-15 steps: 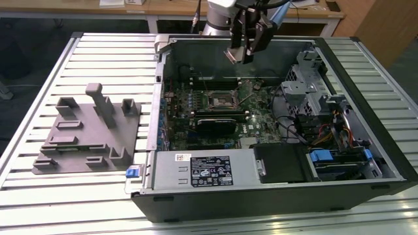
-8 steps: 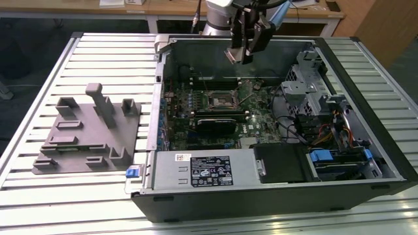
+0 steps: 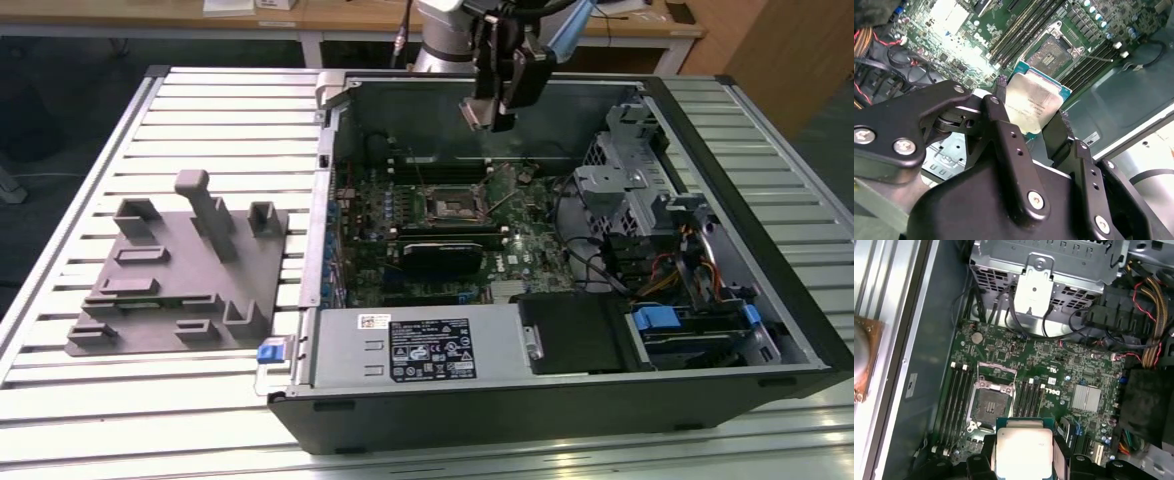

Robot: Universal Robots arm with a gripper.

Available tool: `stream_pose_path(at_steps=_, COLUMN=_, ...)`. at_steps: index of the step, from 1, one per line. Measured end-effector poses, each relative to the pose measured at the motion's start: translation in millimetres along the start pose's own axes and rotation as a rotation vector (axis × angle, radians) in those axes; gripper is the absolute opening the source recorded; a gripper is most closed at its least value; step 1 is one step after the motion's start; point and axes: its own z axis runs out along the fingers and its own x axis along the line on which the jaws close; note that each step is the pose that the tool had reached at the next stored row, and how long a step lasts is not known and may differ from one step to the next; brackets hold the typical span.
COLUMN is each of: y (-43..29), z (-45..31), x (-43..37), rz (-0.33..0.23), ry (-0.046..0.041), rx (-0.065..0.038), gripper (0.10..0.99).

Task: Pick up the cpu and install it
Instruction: 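Place the cpu into insertion slot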

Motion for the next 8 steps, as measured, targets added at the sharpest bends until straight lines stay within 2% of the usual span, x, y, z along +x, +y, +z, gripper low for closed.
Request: stream_pose_path(at_steps=8, y=0.0, z=1.4, x=0.4, rz=0.092, ry=-0.0034, rx=-0.001, gripper=0.541)
